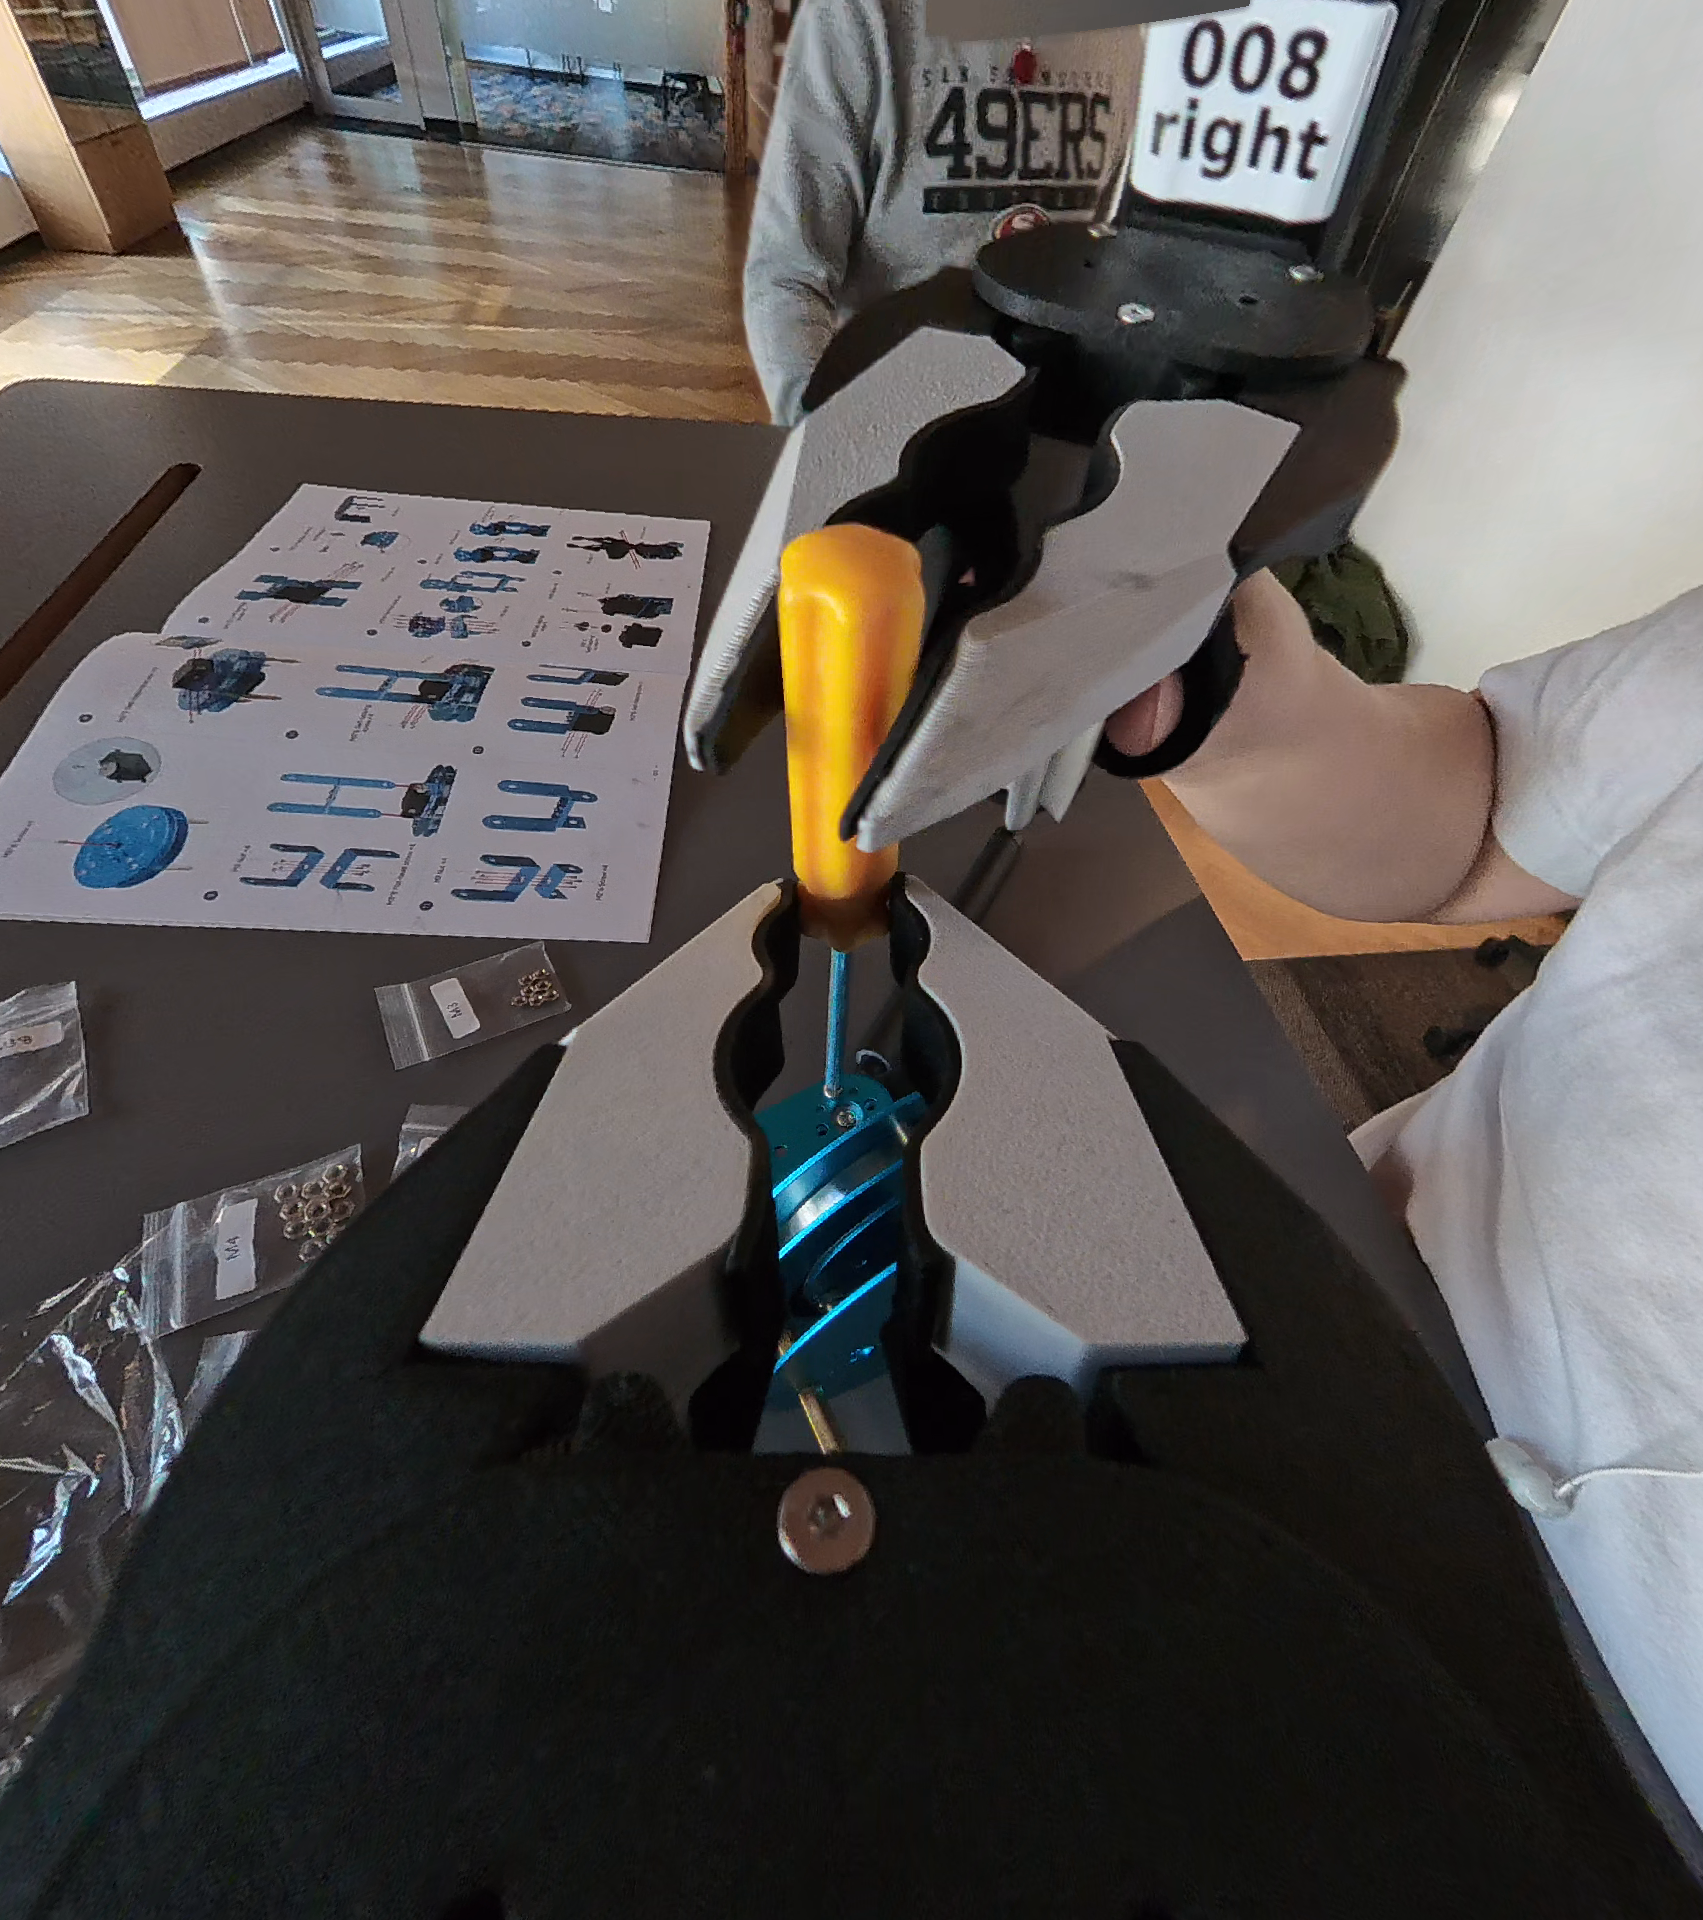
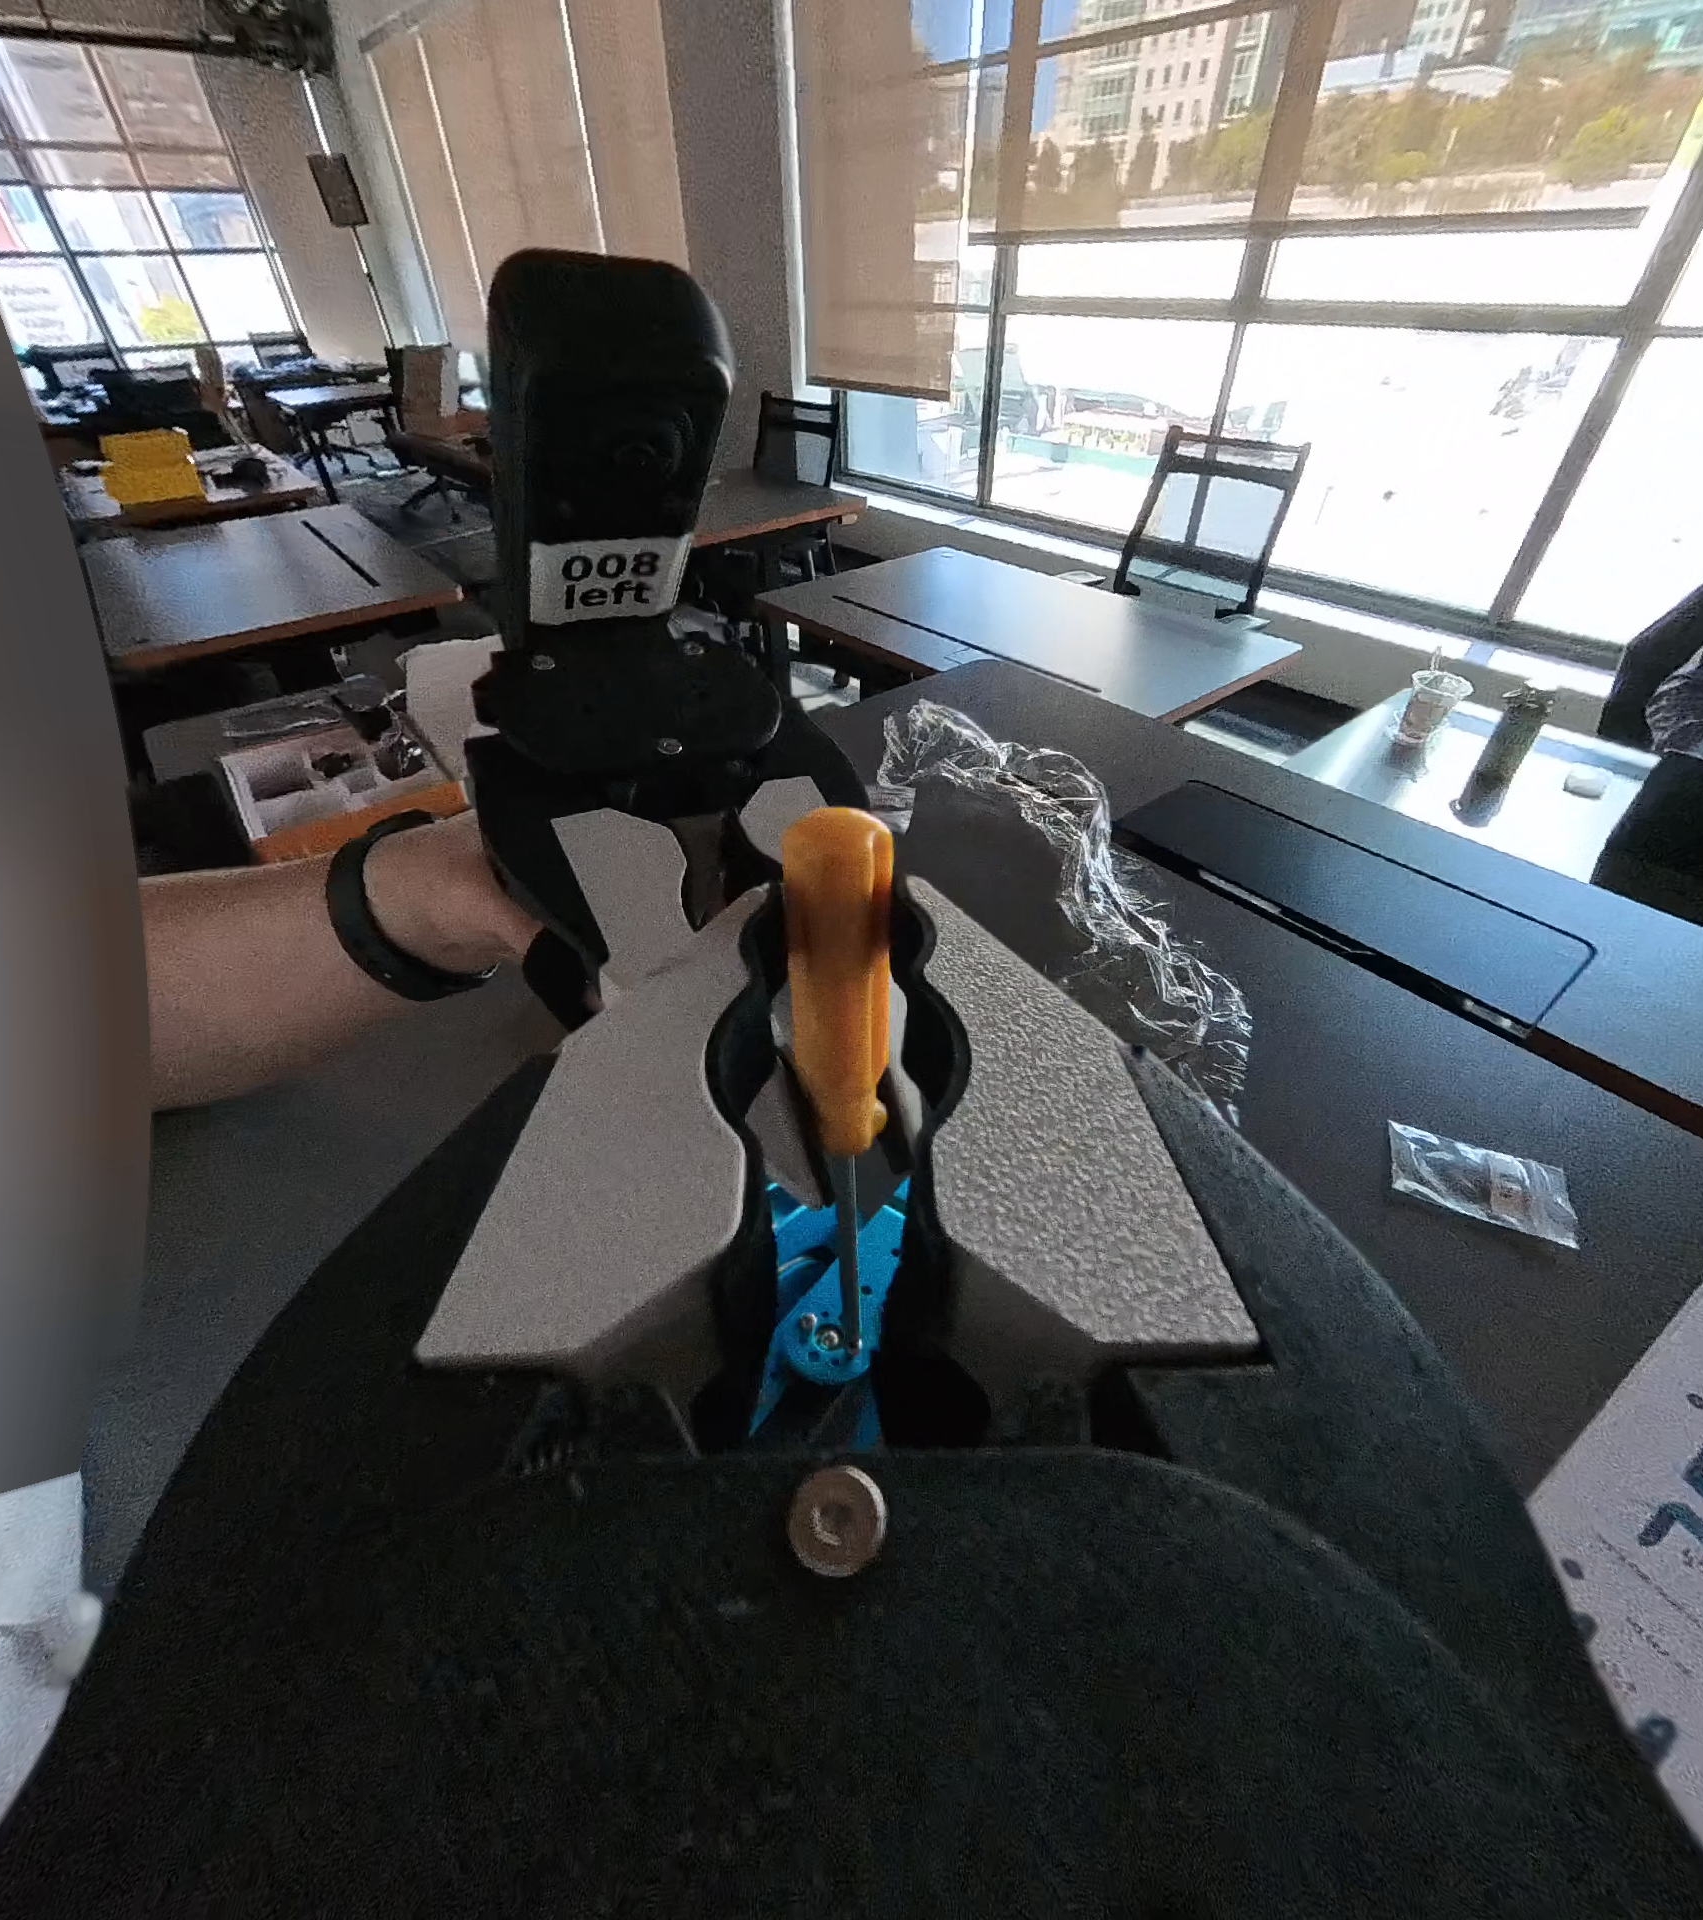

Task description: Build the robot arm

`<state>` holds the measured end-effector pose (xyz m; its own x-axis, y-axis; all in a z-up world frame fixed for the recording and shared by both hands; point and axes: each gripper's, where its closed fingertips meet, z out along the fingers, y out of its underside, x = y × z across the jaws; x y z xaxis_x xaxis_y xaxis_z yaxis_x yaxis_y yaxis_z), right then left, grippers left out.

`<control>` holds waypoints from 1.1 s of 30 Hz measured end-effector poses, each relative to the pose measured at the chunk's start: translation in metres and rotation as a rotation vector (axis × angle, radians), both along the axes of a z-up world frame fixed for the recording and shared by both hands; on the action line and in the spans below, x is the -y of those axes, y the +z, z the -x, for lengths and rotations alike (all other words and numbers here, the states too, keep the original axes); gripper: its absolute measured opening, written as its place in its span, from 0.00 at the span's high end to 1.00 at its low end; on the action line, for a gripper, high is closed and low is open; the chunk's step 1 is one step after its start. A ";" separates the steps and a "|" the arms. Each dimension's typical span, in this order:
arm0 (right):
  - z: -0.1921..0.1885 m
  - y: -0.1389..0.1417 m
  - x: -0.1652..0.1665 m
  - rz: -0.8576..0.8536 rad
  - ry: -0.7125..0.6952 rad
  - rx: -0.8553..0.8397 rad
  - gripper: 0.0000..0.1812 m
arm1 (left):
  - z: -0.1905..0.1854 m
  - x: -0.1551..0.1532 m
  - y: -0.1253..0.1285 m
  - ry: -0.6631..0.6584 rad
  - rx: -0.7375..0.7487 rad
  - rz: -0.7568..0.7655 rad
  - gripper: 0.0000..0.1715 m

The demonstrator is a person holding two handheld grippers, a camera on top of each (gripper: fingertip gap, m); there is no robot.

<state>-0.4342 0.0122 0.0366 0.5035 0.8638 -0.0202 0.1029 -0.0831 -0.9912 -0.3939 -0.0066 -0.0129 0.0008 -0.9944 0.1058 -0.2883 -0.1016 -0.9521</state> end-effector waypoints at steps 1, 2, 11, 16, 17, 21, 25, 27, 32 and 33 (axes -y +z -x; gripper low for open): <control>0.000 0.000 -0.001 -0.014 -0.042 -0.016 0.90 | 0.000 0.000 0.000 -0.001 -0.002 0.002 0.91; 0.000 0.001 -0.002 -0.036 -0.097 -0.032 0.90 | 0.000 0.000 0.000 -0.002 -0.003 0.004 0.91; -0.004 0.007 0.001 -0.097 -0.031 -0.004 0.85 | 0.000 0.001 -0.001 -0.007 -0.003 0.004 0.90; -0.004 0.000 0.002 -0.039 0.019 0.076 0.90 | 0.000 -0.002 -0.001 0.006 -0.003 0.008 0.91; -0.004 0.000 0.000 -0.032 -0.026 0.052 0.90 | 0.000 -0.003 -0.001 0.010 -0.004 0.006 0.90; -0.005 0.001 0.001 -0.078 -0.235 -0.044 0.91 | 0.000 0.000 -0.001 -0.007 -0.003 0.012 0.90; -0.003 0.004 0.002 -0.142 -0.188 0.034 0.88 | 0.000 0.000 -0.002 -0.003 -0.005 0.001 0.90; -0.002 0.004 0.002 -0.116 -0.078 0.064 0.86 | 0.000 0.000 -0.002 -0.003 -0.003 0.008 0.90; -0.001 -0.006 0.001 -0.033 0.012 0.084 0.91 | 0.000 -0.002 -0.001 0.010 -0.006 0.003 0.90; -0.001 -0.005 0.000 -0.034 -0.030 0.054 0.91 | 0.000 -0.002 -0.002 0.010 -0.007 0.003 0.90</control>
<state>-0.4337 0.0119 0.0312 0.5287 0.8480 0.0367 0.1544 -0.0536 -0.9866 -0.3942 -0.0043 -0.0145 0.0117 -0.9940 0.1087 -0.2934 -0.1073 -0.9499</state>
